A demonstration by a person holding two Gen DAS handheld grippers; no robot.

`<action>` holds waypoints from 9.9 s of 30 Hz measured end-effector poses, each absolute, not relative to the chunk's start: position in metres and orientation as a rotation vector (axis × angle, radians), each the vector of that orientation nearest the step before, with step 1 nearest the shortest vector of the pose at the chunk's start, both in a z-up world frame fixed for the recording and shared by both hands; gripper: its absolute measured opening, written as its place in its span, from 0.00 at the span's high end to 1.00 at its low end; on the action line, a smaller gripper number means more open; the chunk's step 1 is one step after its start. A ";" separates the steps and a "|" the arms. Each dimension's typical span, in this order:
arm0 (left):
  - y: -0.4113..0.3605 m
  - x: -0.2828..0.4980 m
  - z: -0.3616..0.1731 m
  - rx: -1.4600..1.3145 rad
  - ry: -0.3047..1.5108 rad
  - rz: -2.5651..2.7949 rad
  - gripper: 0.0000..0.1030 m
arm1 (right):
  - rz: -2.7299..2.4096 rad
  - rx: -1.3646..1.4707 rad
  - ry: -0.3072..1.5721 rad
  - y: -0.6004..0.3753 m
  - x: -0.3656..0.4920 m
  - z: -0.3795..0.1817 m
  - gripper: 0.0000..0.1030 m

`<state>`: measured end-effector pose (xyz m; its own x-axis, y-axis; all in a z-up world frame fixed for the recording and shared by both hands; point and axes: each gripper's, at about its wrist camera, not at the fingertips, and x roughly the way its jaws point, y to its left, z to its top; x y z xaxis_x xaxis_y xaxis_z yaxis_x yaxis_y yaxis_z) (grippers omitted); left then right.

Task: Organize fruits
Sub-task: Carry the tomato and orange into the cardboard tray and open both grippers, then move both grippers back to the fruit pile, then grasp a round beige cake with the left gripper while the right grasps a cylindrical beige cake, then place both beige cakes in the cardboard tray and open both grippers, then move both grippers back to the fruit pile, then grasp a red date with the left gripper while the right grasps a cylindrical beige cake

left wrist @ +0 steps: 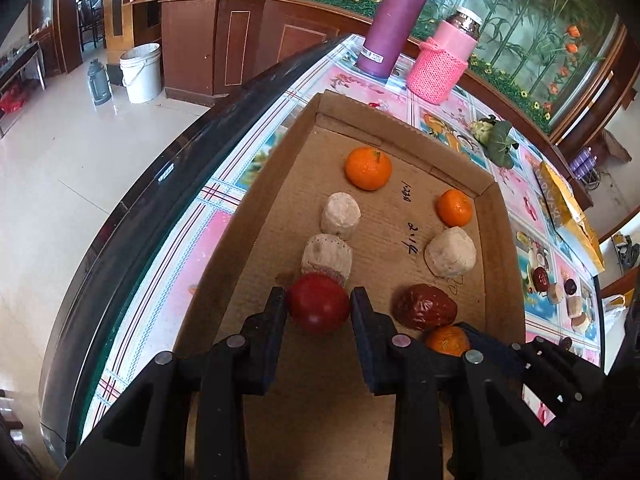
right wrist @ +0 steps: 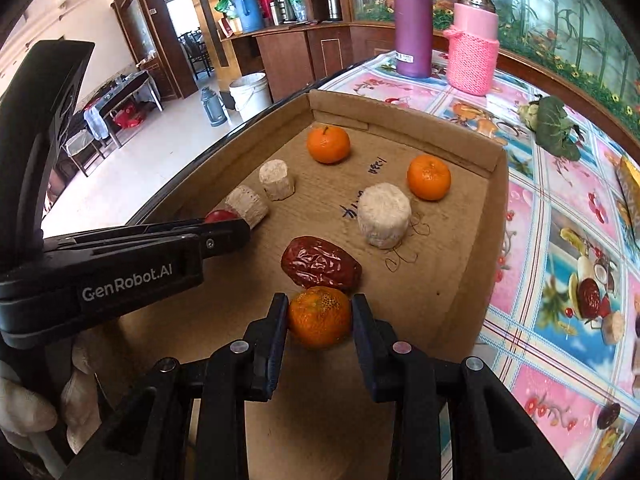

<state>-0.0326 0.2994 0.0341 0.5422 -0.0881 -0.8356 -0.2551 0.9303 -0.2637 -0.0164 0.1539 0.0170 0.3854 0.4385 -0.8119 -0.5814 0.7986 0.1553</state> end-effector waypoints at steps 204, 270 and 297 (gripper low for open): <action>0.214 -0.114 0.101 -0.101 0.701 0.219 0.17 | 0.443 0.076 0.765 0.045 -0.087 0.057 0.31; 0.076 -0.063 0.055 -0.060 0.931 -0.246 0.17 | 0.128 0.198 0.911 -0.169 -0.053 0.028 0.25; 0.023 0.061 0.014 0.031 0.969 -0.183 0.23 | 0.132 0.161 0.895 -0.142 0.039 0.007 0.60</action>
